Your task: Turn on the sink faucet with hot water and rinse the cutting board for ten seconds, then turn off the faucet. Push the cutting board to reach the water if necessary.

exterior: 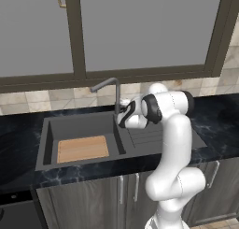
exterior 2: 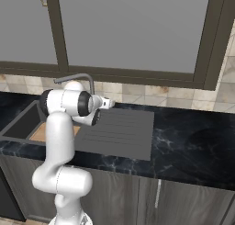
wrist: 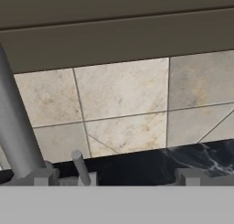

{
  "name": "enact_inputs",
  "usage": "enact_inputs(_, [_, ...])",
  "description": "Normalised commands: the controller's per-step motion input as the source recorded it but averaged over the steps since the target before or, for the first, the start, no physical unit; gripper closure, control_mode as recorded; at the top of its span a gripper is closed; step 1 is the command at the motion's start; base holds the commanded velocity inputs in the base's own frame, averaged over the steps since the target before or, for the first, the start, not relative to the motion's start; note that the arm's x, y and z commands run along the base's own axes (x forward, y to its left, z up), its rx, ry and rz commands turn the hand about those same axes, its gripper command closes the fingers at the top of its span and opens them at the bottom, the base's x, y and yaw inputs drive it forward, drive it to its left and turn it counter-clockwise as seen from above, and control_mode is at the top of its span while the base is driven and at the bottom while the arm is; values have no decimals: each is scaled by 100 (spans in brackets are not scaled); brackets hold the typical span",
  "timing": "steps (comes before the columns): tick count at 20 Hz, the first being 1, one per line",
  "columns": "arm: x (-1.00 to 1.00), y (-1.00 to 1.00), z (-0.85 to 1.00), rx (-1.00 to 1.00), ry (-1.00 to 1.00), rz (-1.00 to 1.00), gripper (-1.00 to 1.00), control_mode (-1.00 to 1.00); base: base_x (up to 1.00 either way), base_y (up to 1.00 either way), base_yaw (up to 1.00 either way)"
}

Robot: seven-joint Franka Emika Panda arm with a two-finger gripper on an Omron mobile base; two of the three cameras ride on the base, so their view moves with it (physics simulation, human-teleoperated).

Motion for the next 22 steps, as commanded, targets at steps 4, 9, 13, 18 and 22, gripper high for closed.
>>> enact_inputs(4, [13, 0, -1, 0, 0, 1, -100, -100, 0, 0, 0])
enact_inputs(9, [10, 0, -9, 0, 0, 1, -100, -100, 0, 0, 0])
enact_inputs(13, [0, 0, -11, 0, 0, 1, -100, -100, 0, 0, 0])
enact_inputs(18, [2, 0, -12, 0, 0, 1, -100, -100, 0, 0, 0])
enact_inputs(22, [6, 0, -6, 0, 0, 1, -100, -100, 0, 0, 0])
